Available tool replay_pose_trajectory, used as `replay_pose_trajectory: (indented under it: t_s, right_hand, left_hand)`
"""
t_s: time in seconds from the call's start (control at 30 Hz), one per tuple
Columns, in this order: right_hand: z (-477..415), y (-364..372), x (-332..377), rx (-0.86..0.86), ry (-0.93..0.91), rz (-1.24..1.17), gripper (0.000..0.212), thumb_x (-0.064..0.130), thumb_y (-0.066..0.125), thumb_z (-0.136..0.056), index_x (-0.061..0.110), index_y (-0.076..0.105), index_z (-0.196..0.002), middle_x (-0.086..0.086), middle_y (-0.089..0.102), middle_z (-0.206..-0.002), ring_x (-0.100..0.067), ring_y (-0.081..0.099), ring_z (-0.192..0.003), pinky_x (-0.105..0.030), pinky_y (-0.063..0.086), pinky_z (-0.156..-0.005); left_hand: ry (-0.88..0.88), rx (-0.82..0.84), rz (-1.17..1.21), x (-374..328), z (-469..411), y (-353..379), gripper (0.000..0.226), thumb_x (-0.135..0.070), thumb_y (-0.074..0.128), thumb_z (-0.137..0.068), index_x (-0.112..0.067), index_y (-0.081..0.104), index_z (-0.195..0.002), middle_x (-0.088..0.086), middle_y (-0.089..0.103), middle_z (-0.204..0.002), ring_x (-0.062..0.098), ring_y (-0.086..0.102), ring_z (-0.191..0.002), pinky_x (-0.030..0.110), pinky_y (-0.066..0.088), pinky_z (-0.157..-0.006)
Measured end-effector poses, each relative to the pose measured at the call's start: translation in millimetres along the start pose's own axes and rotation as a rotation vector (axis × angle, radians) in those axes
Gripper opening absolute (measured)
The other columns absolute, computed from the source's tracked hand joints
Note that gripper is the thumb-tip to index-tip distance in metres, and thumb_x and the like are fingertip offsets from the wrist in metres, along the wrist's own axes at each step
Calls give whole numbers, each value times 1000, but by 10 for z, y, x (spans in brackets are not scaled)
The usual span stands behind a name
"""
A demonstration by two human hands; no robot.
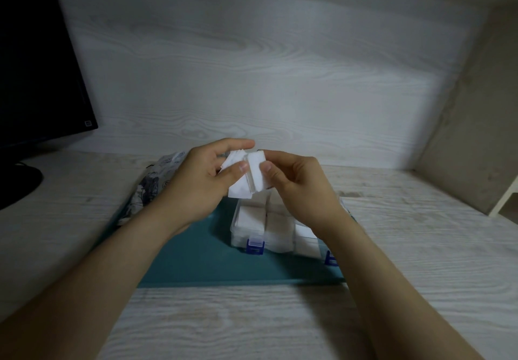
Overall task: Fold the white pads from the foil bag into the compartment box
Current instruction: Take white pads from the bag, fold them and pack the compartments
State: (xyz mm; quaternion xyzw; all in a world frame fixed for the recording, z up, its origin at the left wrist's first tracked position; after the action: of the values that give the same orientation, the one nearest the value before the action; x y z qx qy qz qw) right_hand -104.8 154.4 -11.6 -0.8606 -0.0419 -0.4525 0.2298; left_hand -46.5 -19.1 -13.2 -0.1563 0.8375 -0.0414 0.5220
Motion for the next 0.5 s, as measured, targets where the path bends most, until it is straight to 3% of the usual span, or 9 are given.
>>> replay_pose_trajectory:
  t_s: [0.1, 0.17, 0.27, 0.33, 0.4, 0.5]
  right_hand:
    - [15, 0, -14, -16, 94, -35, 22, 10, 62, -105, 14, 75, -122, -5, 82, -93, -14, 75, -75, -17, 55, -66]
    - [18, -36, -28, -48, 134, -14, 17, 14, 68, -101, 14, 79, -114, -3, 82, -87, -16, 78, -76, -23, 59, -69]
    - [26, -97, -70, -126, 187, 20, 5, 18, 76, -96, 19, 81, -98, -1, 80, -80, -11, 72, -70, -34, 62, -72]
    - [26, -140, -109, -198, 248, -8, 1, 18, 77, -95, 18, 78, -95, -2, 79, -79, -10, 68, -67, -33, 60, -70]
    - [20, -187, -133, -250, 336, -83, 4, 15, 75, -95, 13, 75, -91, -7, 76, -78, -12, 64, -69, -29, 56, -69]
    - [12, -154, -114, -165, 432, -397, 11, 6, 70, -94, 12, 72, -84, -7, 68, -78, -19, 61, -76, -28, 55, -72]
  left_hand:
    - [12, 6, -16, 7, 7, 12, 37, -13, 63, -105, -31, 66, -137, -4, 82, -103, 12, 78, -93, 28, 62, -81]
    - [7, -3, -27, 30, 9, 16, 32, -14, 65, -104, -28, 70, -132, -5, 82, -98, 5, 75, -83, 17, 55, -71]
    - [-19, -34, -45, 72, 3, 9, 21, -15, 64, -105, -21, 76, -121, -8, 81, -94, 0, 72, -77, 12, 50, -65]
    - [-47, -70, -21, 87, 2, -1, 19, -13, 62, -106, -17, 76, -118, -4, 82, -98, 5, 76, -85, 13, 53, -67]
    - [-103, -92, 93, 101, 4, -1, 19, -10, 58, -107, -11, 74, -118, 5, 82, -104, 17, 80, -94, 22, 61, -73]
    - [-160, -120, 186, 106, 10, 1, 20, -12, 56, -109, -11, 74, -118, 12, 78, -112, 26, 79, -99, 40, 66, -80]
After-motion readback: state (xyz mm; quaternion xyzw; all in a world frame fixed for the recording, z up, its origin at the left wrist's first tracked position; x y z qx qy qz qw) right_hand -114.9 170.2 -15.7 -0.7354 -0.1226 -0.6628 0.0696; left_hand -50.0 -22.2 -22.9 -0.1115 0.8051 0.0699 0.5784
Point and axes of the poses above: each hand's wrist, its own z-axis away from the middle knuckle, its own y-axis out of the palm, x = y × z, the point moved 4 cm from there along -z, towards the middle knuckle
